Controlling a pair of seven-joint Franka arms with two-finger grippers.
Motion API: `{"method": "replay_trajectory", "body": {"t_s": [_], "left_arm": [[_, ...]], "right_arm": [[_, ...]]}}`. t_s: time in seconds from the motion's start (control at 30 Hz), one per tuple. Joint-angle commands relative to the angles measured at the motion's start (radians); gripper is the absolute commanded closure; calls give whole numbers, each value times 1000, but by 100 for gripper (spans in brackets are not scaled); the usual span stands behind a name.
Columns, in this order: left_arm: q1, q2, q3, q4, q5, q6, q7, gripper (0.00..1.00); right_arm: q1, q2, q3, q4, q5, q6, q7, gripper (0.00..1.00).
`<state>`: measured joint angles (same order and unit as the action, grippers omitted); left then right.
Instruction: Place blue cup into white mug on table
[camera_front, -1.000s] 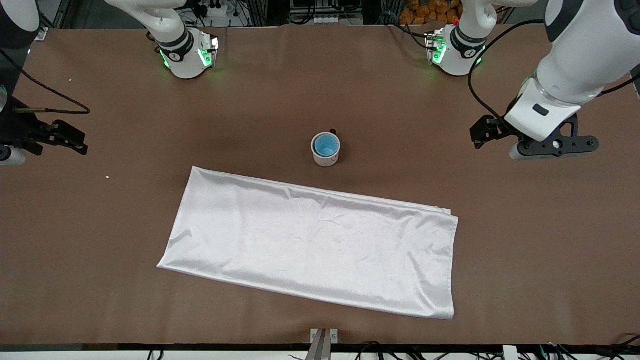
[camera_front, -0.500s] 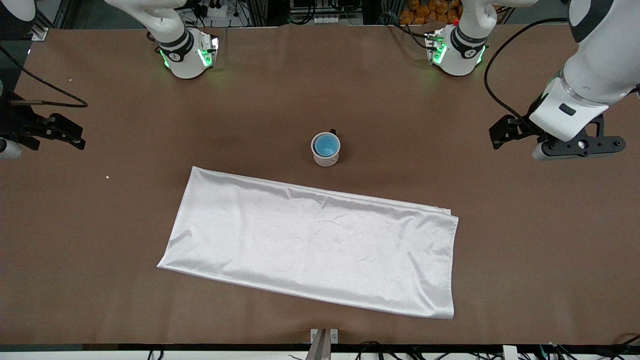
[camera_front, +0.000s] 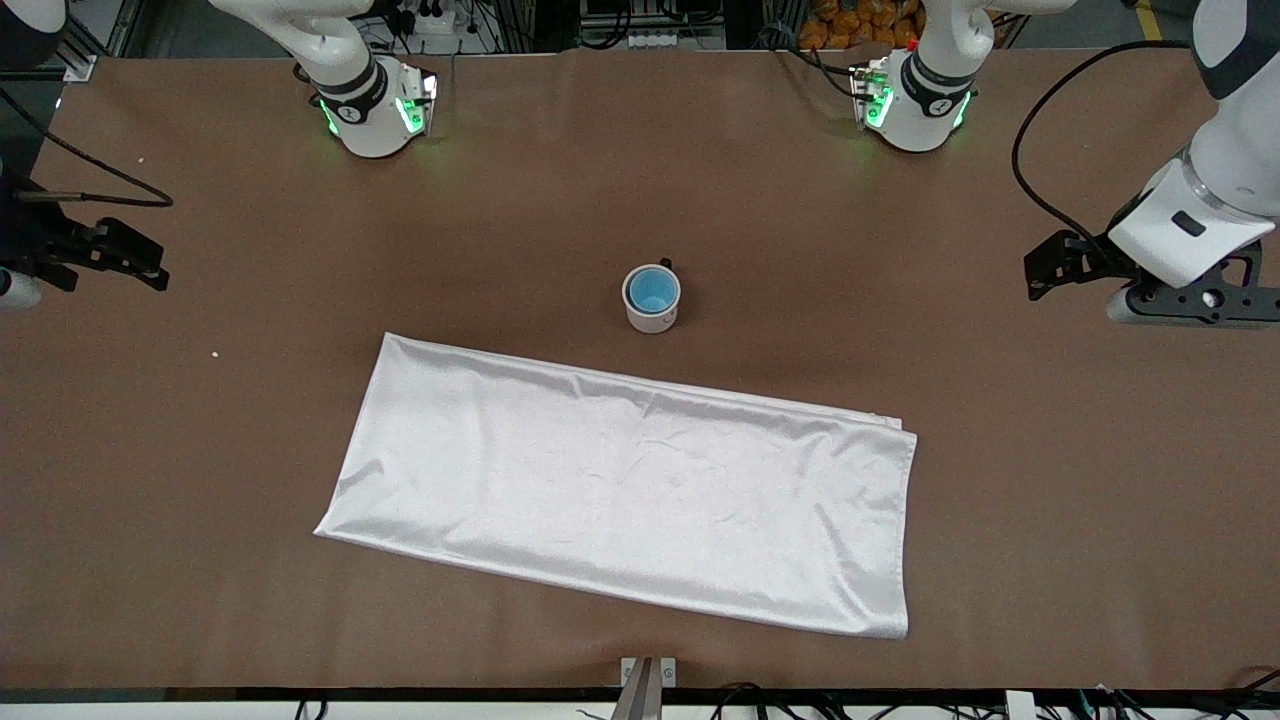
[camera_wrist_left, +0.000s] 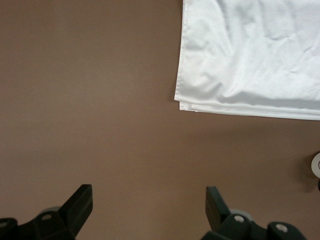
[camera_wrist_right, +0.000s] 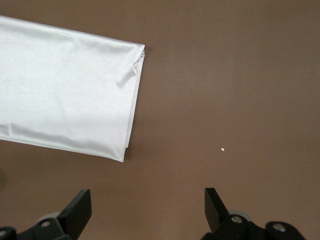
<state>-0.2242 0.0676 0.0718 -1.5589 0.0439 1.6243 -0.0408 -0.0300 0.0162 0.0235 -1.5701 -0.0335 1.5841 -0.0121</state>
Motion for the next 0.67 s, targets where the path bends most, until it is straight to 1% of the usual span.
{"method": "replay_trajectory", "body": {"t_s": [0.0,0.1,0.2,0.27,0.63], "left_arm": [[-11,-17,16,-21,-22,20,50,0],[-11,-15,17,-21,-25,31,55,0],[-12,-14,34,-18,-53,37,55,0],[-12,-8,37,-17,-67,40,55,0],[-14,-6,39,-13,-68,40,55,0]], "right_arm": [[1,-21,-7,-27,-3,-7,1,0],[-10,-15,-7,-27,-2,-6,1,0],[-16,-10,-7,-27,-2,-1,1,0],[-14,-10,-5,-44,-2,-1,1,0],[-16,-15,-5,-53,-2,2,1,0]]}}
